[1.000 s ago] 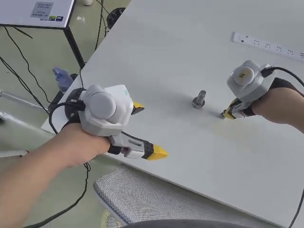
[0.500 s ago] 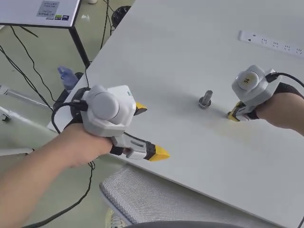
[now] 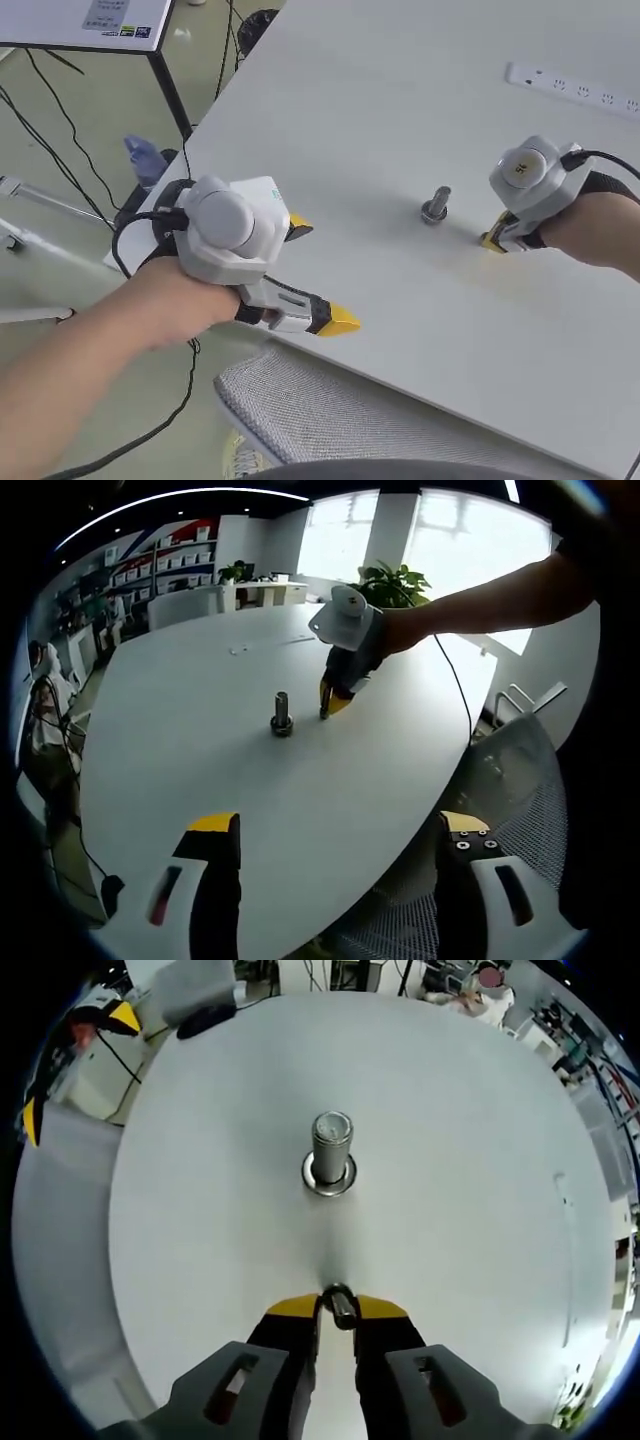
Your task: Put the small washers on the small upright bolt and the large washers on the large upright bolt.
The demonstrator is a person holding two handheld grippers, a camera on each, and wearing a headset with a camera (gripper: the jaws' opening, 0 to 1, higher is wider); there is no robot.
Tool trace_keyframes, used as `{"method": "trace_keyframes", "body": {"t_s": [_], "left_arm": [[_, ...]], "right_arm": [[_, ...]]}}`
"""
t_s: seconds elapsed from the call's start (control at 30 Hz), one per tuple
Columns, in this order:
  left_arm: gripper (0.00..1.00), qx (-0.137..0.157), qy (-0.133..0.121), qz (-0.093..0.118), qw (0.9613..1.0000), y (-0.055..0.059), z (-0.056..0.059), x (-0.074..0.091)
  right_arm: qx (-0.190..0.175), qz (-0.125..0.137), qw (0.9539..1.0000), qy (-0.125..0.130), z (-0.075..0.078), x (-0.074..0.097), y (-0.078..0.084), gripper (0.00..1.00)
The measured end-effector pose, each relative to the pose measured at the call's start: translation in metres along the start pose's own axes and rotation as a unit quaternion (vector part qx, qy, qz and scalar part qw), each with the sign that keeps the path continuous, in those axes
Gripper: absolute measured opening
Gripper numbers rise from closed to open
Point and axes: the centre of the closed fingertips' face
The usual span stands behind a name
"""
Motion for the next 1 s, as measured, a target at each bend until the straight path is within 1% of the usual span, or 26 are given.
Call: {"method": "trace_keyframes", "body": {"t_s": [0.17, 0.3, 0.37, 0.5, 0.53, 0.57, 0.73, 0.8, 0.87, 0.97, 1.0], "left_arm": [[0.79, -0.001, -0.004, -0.003, 1.0000, 0.003, 0.001, 0.003], [0.79, 0.003, -0.009, 0.000, 1.0000, 0.001, -0.001, 0.003], [0.79, 0.002, -0.008, 0.000, 1.0000, 0.001, 0.000, 0.003], [0.78, 0.001, -0.010, 0.002, 0.9999, -0.001, 0.001, 0.003], [0.78, 0.003, -0.010, 0.001, 0.9999, 0.000, 0.001, 0.003], [0.78, 0.002, -0.011, 0.000, 0.9999, 0.000, 0.001, 0.003], [0.79, 0.001, -0.011, -0.002, 0.9999, 0.000, 0.000, 0.005], [0.79, 0.003, -0.011, -0.001, 0.9999, 0.000, 0.000, 0.005], [0.79, 0.003, -0.012, 0.000, 0.9999, 0.000, -0.001, 0.005], [0.80, 0.002, -0.013, 0.002, 0.9999, -0.003, -0.001, 0.004], [0.80, 0.001, -0.013, 0.003, 0.9999, -0.004, -0.001, 0.004]], "right_arm": [[0.006, -0.001, 1.0000, 0.002, 0.000, 0.000, 0.001, 0.14], [0.007, 0.000, 1.0000, 0.002, 0.004, -0.002, 0.002, 0.15], [0.008, -0.005, 0.9999, 0.002, 0.004, -0.002, 0.005, 0.15], [0.007, -0.002, 1.0000, 0.002, 0.004, -0.001, 0.006, 0.17], [0.003, 0.002, 1.0000, 0.000, 0.008, -0.004, 0.007, 0.18], [0.000, 0.008, 1.0000, -0.002, 0.009, -0.004, 0.005, 0.20], [-0.009, 0.023, 0.9997, -0.002, 0.008, 0.000, 0.000, 0.25], [-0.015, 0.030, 0.9994, -0.004, 0.007, 0.004, -0.002, 0.25], [-0.024, 0.043, 0.9987, -0.013, 0.003, 0.008, -0.005, 0.25], [-0.023, 0.052, 0.9984, -0.007, 0.003, 0.014, -0.005, 0.27], [-0.027, 0.059, 0.9979, -0.006, 0.003, 0.017, -0.007, 0.28]]}}
Point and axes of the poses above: the centre of the closed fingertips' face, and the gripper's own axes: x roughly backward along the fingers, z roughly to its right, y roughly out of its underside, and after that the axes turned 8 degrees about -x, right-handed
